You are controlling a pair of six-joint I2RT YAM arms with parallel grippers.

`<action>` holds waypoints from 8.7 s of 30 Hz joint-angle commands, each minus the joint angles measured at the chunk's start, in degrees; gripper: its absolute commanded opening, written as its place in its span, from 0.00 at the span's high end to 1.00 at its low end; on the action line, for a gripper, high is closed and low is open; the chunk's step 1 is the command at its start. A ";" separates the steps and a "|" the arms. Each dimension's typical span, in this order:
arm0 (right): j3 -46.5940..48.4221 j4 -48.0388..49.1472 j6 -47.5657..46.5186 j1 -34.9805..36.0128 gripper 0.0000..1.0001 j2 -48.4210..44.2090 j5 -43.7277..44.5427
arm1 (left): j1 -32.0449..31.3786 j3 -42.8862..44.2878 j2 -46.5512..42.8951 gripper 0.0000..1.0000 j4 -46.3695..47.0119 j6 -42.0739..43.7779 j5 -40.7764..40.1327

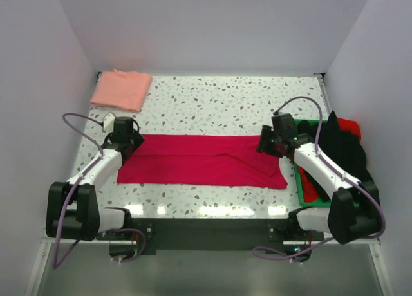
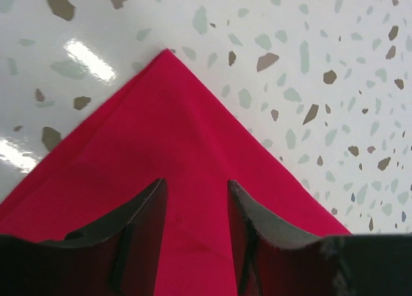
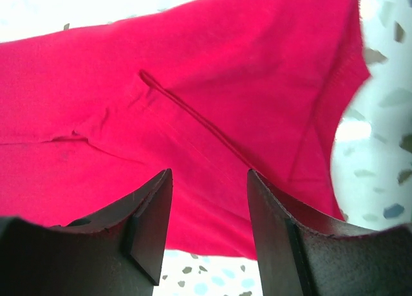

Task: Fold and stack the t-shirts
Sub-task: Fold the tshirt

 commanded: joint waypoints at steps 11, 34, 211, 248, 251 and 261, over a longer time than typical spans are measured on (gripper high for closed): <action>9.13 15.22 -3.27 5.82 0.46 19.70 2.39 | -3.56 -3.90 6.74 0.54 13.44 -0.50 3.96; 9.75 15.67 -1.60 10.22 0.78 23.33 2.84 | -3.56 -4.25 8.06 0.55 14.76 -0.41 5.46; 22.35 4.13 6.66 14.07 0.44 19.77 -1.82 | -55.60 -5.91 -10.83 0.60 -6.06 -9.81 1.32; -24.36 -5.78 21.00 21.56 0.53 -19.04 -18.17 | -53.05 -18.13 -9.43 0.76 -0.80 -13.07 9.76; -21.99 -9.29 18.01 21.56 0.53 -17.29 -16.60 | -53.66 -18.75 -9.26 0.85 0.34 -13.68 11.43; -17.24 -16.33 14.22 21.56 0.52 -14.38 -17.28 | -61.30 -19.10 -7.23 0.92 3.25 -19.30 12.05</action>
